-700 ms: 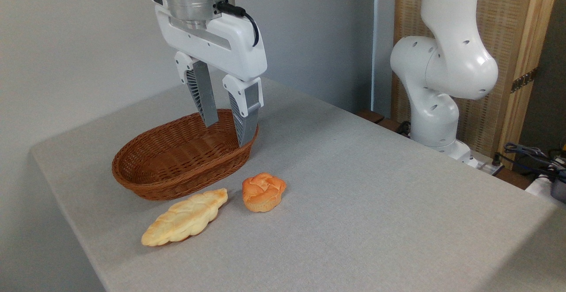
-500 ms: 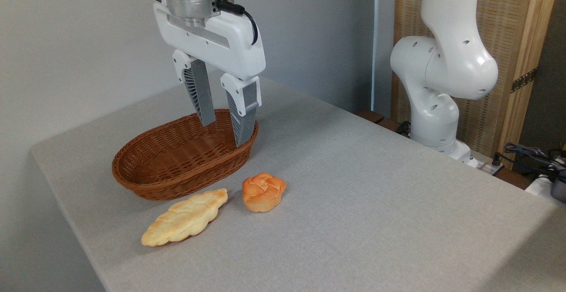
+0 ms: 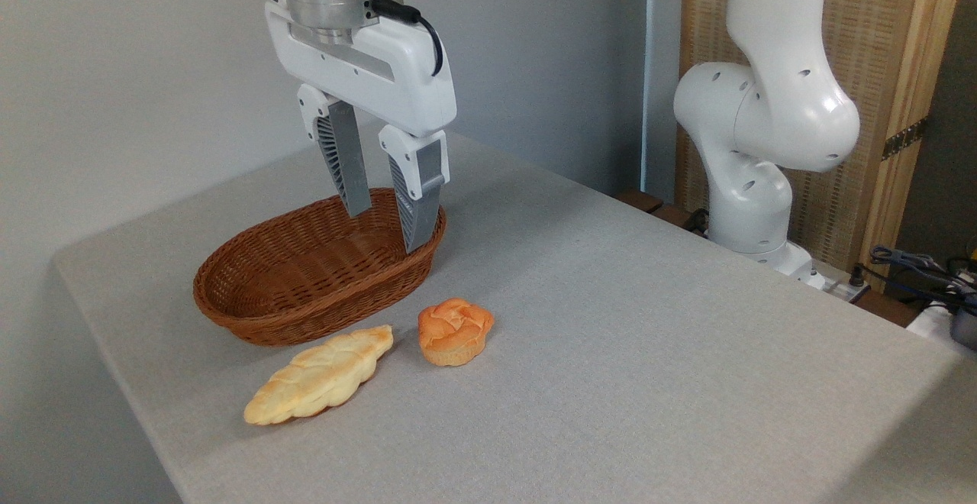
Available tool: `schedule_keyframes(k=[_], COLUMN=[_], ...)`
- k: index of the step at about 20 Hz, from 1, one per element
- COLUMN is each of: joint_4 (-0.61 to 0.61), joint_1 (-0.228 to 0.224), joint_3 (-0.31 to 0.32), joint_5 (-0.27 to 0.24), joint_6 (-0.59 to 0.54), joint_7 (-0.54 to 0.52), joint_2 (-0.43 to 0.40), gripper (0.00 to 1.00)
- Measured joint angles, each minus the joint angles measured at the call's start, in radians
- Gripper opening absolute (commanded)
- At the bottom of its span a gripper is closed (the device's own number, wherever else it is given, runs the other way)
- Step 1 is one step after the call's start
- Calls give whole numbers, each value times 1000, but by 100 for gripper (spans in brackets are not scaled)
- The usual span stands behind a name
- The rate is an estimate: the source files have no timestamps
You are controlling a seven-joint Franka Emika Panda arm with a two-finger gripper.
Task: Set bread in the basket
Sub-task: 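Move the gripper over the orange bread roll and lower it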
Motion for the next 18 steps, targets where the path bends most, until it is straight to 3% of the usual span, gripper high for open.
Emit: schedule_keyframes(k=[4,10,18], joint_4=[-1,-73,-395], joint_1=[-1,-19,-80], joint_3=[0,-31,-92], joint_5=[0,-1,0], joint_6=[0,31,308], joint_7=[6,96,157], joint_2=[0,-19,-66], gripper=[100,100,100])
